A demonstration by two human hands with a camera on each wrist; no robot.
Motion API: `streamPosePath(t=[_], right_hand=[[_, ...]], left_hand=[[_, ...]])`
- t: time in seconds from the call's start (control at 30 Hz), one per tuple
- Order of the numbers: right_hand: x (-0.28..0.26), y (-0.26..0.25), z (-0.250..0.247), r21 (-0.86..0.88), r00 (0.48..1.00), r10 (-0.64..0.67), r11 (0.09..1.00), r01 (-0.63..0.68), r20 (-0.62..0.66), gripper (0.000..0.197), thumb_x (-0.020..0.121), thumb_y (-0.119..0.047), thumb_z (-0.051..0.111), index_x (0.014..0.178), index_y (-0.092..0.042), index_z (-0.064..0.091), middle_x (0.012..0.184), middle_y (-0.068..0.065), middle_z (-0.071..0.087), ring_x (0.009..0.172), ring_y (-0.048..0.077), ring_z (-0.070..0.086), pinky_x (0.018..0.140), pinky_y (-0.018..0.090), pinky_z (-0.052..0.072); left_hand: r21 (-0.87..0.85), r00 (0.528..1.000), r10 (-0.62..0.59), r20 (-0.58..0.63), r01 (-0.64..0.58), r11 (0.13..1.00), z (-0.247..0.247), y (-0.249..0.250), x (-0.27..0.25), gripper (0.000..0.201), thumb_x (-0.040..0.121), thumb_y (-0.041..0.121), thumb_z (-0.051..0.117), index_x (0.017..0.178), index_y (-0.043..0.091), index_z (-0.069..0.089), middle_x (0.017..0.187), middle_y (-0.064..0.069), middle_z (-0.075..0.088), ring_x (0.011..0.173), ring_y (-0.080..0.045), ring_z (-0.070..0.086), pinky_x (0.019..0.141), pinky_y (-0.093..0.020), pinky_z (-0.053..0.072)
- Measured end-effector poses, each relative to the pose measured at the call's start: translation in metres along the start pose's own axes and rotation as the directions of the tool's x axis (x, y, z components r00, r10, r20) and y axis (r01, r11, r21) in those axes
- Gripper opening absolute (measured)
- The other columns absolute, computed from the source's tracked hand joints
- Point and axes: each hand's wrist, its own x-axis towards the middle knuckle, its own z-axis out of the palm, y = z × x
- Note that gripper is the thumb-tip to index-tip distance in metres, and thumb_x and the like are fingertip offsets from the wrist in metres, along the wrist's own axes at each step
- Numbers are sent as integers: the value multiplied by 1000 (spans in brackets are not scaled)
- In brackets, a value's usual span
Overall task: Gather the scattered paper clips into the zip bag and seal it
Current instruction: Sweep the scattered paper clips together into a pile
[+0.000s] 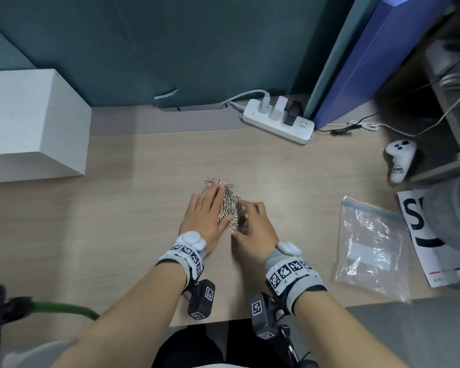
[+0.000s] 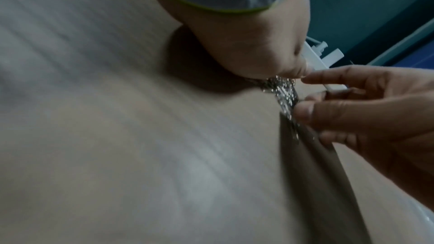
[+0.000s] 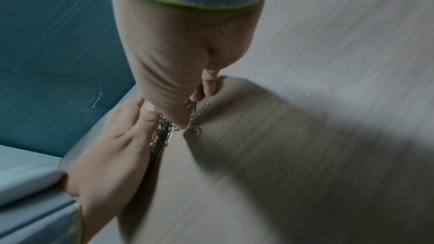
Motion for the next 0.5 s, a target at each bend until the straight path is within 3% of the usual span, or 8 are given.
streamPosePath(t=[0.1,0.17,0.27,0.33,0.4,0.5], right_hand=[[8,2,-10,-208,999,-11,978,1,-48,80,69,-28,80,137,-35,39,120,-5,35,101,24,55,88,37,52],[13,1,-14,-232,998,-12,973,-1,-57,71,69,-34,82,129,-34,43,117,-4,38,105,25,53,89,38,51],[18,4,-15,-155,999,-21,988,16,-30,65,73,-35,81,129,-30,48,117,-3,41,108,22,54,93,39,51],[18,7,-21,-56,1000,3,998,-2,12,76,72,-32,85,139,-27,48,123,-2,40,115,18,54,100,34,49],[15,15,-32,-18,998,23,1000,-22,67,85,70,-26,89,144,-25,46,127,-2,37,117,17,53,107,32,46],[9,30,-38,-82,995,9,997,-1,99,85,69,-16,87,144,-27,46,128,-5,36,118,18,49,109,38,45]], left_hand=[[6,998,-61,-5,61,998,-9,-5,11,70,103,59,30,161,31,2,170,2,-3,156,-17,-8,126,-46,0],[-9,996,-82,31,83,997,-8,-7,17,70,103,62,27,161,33,1,170,5,-4,156,-16,-10,126,-45,-5],[-71,997,-49,54,53,996,-3,-3,19,80,99,67,33,161,24,8,170,4,8,156,-15,-5,126,-44,-5],[-112,999,-6,50,12,994,-1,3,14,92,92,72,42,160,16,13,169,0,14,156,-15,-1,127,-42,-2],[-92,998,33,47,-28,995,-2,7,7,105,85,81,44,160,15,13,168,-1,13,156,-14,-2,127,-42,0],[-30,997,55,61,-53,998,2,11,4,115,77,89,43,162,22,5,170,2,3,156,-14,-9,127,-45,0]])
